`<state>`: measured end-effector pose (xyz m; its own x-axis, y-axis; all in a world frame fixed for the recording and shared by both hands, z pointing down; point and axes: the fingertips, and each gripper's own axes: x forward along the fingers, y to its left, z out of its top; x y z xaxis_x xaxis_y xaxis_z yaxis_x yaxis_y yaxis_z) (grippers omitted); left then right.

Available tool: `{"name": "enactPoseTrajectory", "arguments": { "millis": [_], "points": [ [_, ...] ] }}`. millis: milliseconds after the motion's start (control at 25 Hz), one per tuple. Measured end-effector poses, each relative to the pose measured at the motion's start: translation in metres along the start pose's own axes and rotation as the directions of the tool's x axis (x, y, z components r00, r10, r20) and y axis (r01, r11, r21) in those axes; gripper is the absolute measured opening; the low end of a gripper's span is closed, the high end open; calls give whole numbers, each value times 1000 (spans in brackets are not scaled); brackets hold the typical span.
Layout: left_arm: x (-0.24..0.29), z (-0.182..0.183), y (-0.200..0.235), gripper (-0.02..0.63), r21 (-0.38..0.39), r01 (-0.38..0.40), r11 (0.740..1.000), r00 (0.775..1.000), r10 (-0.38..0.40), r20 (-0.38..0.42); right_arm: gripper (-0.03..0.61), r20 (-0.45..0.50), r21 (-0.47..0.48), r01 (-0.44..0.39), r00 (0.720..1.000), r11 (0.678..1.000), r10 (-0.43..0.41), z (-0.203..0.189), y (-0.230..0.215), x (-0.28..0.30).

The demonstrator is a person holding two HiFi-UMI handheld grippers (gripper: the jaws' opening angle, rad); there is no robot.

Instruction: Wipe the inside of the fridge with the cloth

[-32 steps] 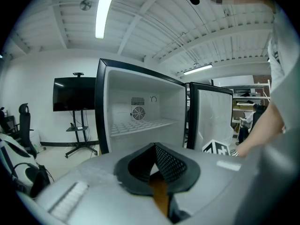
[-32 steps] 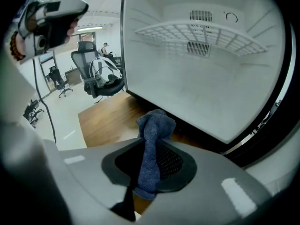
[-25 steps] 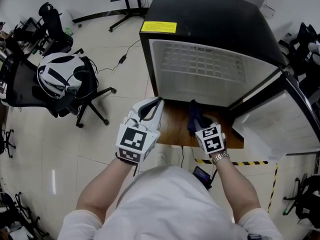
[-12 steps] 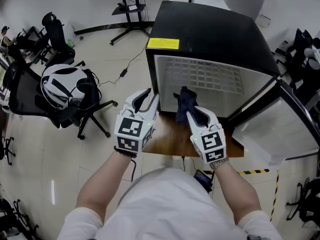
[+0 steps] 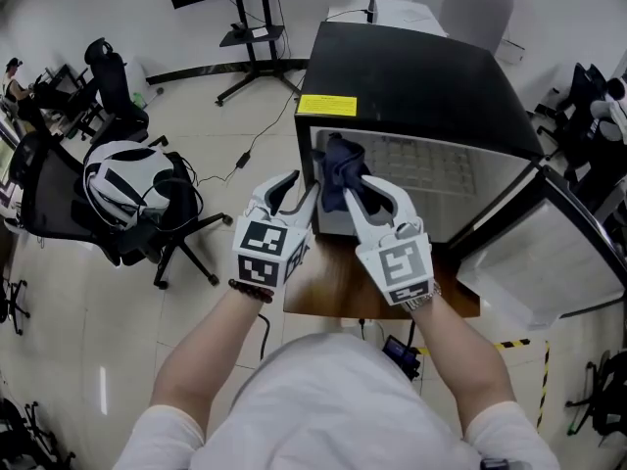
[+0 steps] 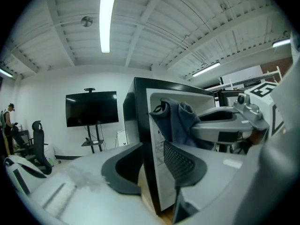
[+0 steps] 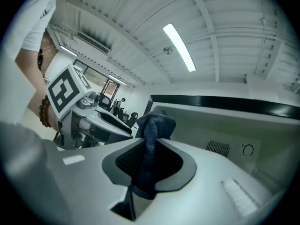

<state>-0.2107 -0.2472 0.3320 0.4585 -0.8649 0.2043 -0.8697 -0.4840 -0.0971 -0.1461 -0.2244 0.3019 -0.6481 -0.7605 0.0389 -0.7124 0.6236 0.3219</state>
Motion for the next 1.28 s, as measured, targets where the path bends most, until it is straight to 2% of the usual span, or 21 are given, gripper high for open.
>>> {"name": "enactPoseTrajectory", "arguments": {
  "millis": [720, 1280],
  "points": [
    [20, -3, 9, 137, 0, 95, 995, 995, -95, -6, 69, -22, -26, 23, 999, 999, -24, -6, -4, 57],
    [22, -3, 10, 138, -8, 71, 997, 997, -71, -14, 67, -44, 9, 35, 998, 999, -35, -22, -24, 83]
  ]
}}
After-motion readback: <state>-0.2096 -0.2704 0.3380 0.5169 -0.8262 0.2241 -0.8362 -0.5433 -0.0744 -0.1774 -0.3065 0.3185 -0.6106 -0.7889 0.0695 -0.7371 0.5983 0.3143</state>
